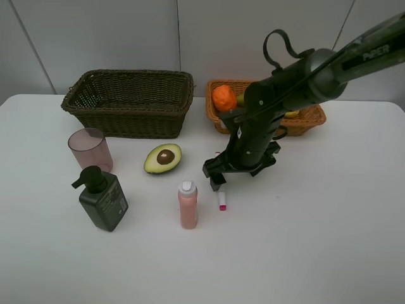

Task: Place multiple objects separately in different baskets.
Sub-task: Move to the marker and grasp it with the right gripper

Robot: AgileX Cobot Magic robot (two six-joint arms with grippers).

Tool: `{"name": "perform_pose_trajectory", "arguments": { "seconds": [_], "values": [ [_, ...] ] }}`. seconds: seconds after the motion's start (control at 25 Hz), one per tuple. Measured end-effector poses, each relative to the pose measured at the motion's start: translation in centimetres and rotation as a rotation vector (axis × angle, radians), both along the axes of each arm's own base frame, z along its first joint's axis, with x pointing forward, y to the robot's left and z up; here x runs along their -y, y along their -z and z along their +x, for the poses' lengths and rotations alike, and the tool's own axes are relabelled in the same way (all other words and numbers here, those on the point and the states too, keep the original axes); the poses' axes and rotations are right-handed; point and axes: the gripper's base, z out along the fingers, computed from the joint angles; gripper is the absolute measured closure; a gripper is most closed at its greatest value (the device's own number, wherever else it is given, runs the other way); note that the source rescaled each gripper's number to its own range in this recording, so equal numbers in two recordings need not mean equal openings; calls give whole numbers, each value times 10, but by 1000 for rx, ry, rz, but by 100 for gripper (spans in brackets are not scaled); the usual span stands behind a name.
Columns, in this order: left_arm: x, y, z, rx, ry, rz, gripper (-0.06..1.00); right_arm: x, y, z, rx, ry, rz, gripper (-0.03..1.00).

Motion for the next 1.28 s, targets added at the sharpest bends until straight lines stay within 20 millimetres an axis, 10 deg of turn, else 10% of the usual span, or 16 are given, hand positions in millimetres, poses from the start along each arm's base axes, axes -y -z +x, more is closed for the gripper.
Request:
{"name": "perform_pose_trajectory", "arguments": {
  "seconds": [0.6,1.28],
  "values": [
    [0,0,0,0,0,0,-6,1,1,-1,-17,-3,-17,95],
    [0,0,0,0,0,0,-6,1,-11,-4,-18,12,15,97]
  ]
}}
